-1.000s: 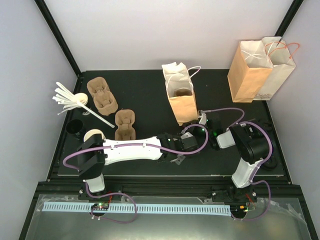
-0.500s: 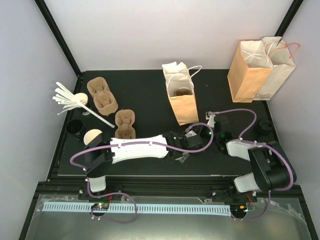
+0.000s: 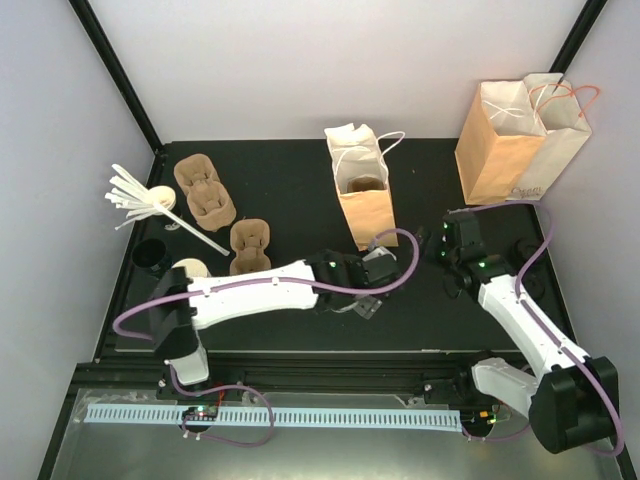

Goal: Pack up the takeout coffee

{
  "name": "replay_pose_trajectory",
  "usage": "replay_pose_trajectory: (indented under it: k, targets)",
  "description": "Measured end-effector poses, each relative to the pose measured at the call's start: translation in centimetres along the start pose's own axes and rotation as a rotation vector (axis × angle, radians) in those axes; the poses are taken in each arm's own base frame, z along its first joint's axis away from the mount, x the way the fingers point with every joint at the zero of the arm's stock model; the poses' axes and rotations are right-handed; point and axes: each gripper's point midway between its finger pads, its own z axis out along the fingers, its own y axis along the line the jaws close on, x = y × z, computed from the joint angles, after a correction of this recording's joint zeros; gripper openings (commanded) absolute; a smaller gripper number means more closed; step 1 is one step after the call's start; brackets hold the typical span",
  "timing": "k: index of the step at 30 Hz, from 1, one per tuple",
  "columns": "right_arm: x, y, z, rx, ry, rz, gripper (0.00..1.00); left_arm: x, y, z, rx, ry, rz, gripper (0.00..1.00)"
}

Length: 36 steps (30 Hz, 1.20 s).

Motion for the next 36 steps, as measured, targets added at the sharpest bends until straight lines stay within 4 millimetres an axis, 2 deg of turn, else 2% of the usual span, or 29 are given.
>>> replay_pose_trajectory:
  k: [4, 7, 10, 12, 15, 19, 25, 27, 32, 36]
  targets:
    - [0.0, -1.8, -0.6, 0.102, 0.026, 0.003, 1.0, -1.5, 1.9, -3.3, 0.085, -0.063, -0.071, 0.95]
    - [-0.2, -4.2, -0.7, 0.244, 0.08, 0.039, 1.0, -1.6, 5.8, -5.5, 0.126, -0.117, -0.166, 0.99]
    - [-1.3, -6.1, -0.9, 0.378, 0.105, 0.086, 1.0, -0.7, 9.4, -6.7, 0.128, -0.156, -0.238, 0.99]
    - [-2.2, -8.0, -1.4, 0.45, 0.108, 0.142, 1.0, 0.4, 10.6, -7.1, 0.144, -0.172, -0.265, 0.99]
    - [-3.0, -12.2, -2.9, 0.546, 0.089, 0.272, 1.0, 2.4, 11.9, -6.9, 0.159, -0.168, -0.289, 0.99]
    - [-3.9, -16.5, -5.4, 0.62, 0.033, 0.442, 1.0, 4.1, 13.0, -6.6, 0.174, -0.157, -0.314, 0.99]
    - [-4.6, -19.2, -6.5, 0.638, 0.02, 0.577, 1.0, 5.1, 13.8, -5.9, 0.188, -0.149, -0.343, 0.99]
    - [-5.6, -19.5, -6.5, 0.647, 0.02, 0.596, 1.0, 5.6, 13.9, -5.5, 0.19, -0.134, -0.348, 0.99]
    - [-9.7, -19.9, -5.4, 0.66, -0.002, 0.629, 1.0, 6.1, 14.1, -5.0, 0.198, -0.114, -0.353, 0.99]
    - [-10.4, -20.9, -3.8, 0.692, 0.031, 0.654, 1.0, 6.2, 14.3, -4.9, 0.201, -0.111, -0.355, 0.99]
